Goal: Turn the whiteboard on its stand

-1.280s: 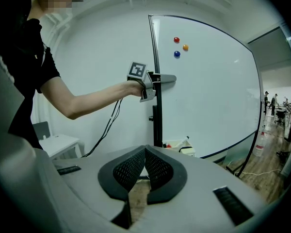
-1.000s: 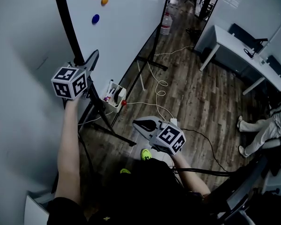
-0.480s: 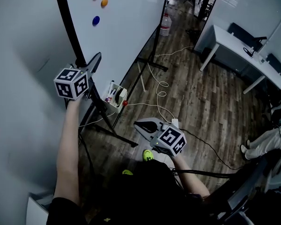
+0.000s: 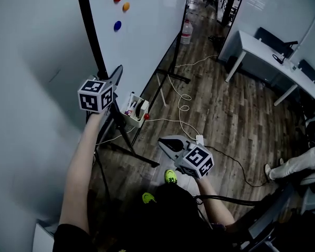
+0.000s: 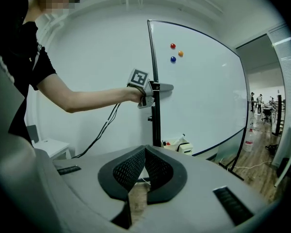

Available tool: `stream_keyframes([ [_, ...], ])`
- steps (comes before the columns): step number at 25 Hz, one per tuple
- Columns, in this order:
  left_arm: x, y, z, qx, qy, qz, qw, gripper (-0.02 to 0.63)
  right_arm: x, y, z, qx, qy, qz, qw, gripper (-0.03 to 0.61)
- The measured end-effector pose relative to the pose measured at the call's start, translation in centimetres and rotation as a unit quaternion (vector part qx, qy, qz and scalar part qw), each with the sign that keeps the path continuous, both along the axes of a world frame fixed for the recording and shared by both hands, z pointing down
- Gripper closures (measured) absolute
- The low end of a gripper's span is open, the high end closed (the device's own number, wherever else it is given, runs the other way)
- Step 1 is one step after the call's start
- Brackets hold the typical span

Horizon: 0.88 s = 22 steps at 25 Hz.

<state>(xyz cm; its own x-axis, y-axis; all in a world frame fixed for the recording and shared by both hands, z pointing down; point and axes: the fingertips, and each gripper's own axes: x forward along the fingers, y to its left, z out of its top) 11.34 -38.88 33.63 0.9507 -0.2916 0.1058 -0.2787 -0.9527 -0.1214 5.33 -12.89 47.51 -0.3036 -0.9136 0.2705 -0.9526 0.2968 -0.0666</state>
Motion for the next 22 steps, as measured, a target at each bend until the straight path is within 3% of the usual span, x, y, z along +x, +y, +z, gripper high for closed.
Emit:
stream_keyframes([
  [8,0.0,-0.5,0.5,0.009,-0.001,0.0,1.0,0.525,2.3,0.0,0.3,0.004,0.0,0.048,0.999,0.552],
  [22,0.1,-0.4,0.3,0.023,-0.005,0.004,0.9997,0.523,9.3,-6.0,-0.1,0.009,0.001,0.035,0.999,0.552],
])
